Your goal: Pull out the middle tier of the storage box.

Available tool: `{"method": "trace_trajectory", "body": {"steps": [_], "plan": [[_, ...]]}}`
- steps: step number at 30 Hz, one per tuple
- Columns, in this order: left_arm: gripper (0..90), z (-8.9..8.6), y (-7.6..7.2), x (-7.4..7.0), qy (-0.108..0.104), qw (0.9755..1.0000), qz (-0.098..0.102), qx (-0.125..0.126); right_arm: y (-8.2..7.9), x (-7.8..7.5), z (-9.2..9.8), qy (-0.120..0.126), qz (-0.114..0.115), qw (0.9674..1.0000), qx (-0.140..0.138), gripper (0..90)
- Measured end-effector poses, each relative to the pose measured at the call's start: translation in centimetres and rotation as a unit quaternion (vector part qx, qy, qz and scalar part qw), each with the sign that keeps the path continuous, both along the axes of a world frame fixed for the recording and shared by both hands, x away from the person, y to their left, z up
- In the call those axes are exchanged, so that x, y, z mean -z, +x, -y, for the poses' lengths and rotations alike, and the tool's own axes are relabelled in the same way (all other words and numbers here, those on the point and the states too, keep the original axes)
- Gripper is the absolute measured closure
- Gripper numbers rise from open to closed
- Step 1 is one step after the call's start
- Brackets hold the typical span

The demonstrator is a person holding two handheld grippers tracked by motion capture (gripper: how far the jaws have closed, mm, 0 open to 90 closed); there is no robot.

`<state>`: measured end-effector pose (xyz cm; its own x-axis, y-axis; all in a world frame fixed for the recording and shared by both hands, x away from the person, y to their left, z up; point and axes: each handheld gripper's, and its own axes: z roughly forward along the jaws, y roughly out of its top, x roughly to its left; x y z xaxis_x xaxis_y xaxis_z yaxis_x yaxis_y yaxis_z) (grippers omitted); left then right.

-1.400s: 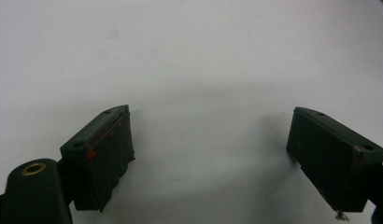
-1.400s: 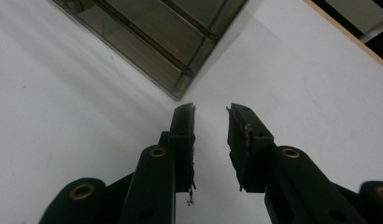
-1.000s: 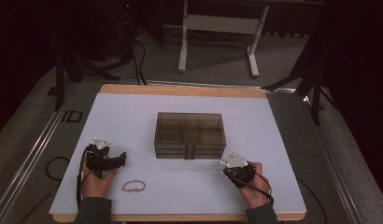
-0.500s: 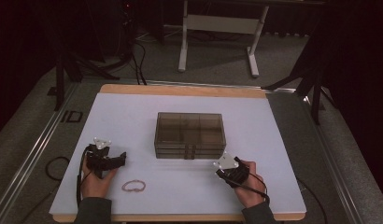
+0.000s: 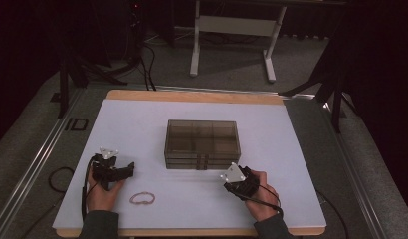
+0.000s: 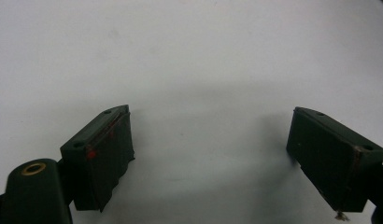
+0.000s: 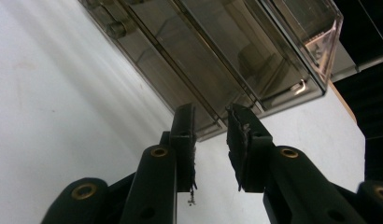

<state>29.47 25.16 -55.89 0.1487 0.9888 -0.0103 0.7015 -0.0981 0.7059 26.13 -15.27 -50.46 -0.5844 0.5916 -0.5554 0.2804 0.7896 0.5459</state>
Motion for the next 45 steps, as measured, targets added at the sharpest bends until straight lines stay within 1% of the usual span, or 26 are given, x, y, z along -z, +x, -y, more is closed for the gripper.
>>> {"method": "trace_trajectory", "body": {"steps": [7, 10, 18, 24, 28, 35, 39, 43, 45], "plan": [[14.7, 0.0, 0.0, 0.0, 0.000, 1.0000, 0.000, 0.000, -0.1, 0.0, -0.8, -0.009, 0.005, 0.9999, -0.008, 72.0], [14.7, 0.0, 0.0, 0.0, 0.000, 1.0000, 0.000, 0.000, -0.1, 0.1, -1.1, -0.021, 0.011, 0.9997, -0.012, 72.1], [14.7, 0.0, 0.0, 0.0, 0.000, 1.0000, 0.000, 0.000, -0.2, 0.3, -1.6, -0.041, 0.024, 0.9987, -0.014, 72.1], [14.7, 0.0, 0.0, 0.0, 0.000, 1.0000, 0.000, 0.000, -0.2, 0.3, -2.1, -0.047, 0.030, 0.9983, -0.018, 72.3], [14.7, 0.0, 0.0, 0.0, 0.000, 1.0000, 0.000, 0.000, -0.3, 0.4, -2.4, -0.062, 0.039, 0.9970, -0.023, 72.3], [14.7, 0.0, 0.0, 0.0, 0.000, 1.0000, 0.000, 0.000, -0.4, 0.6, -2.9, -0.078, 0.051, 0.9953, -0.026, 72.5], [14.7, 0.0, 0.0, 0.0, 0.000, 1.0000, 0.000, 0.000, -0.4, 0.7, -3.2, -0.093, 0.061, 0.9934, -0.027, 72.7], [14.7, 0.0, 0.0, 0.0, 0.000, 1.0000, 0.000, 0.000, -0.5, 0.9, -3.5, -0.102, 0.068, 0.9920, -0.027, 72.7], [14.7, 0.0, 0.0, 0.0, 0.000, 1.0000, 0.000, 0.000, -0.6, 1.0, -3.7, -0.110, 0.073, 0.9908, -0.030, 72.7]]}}
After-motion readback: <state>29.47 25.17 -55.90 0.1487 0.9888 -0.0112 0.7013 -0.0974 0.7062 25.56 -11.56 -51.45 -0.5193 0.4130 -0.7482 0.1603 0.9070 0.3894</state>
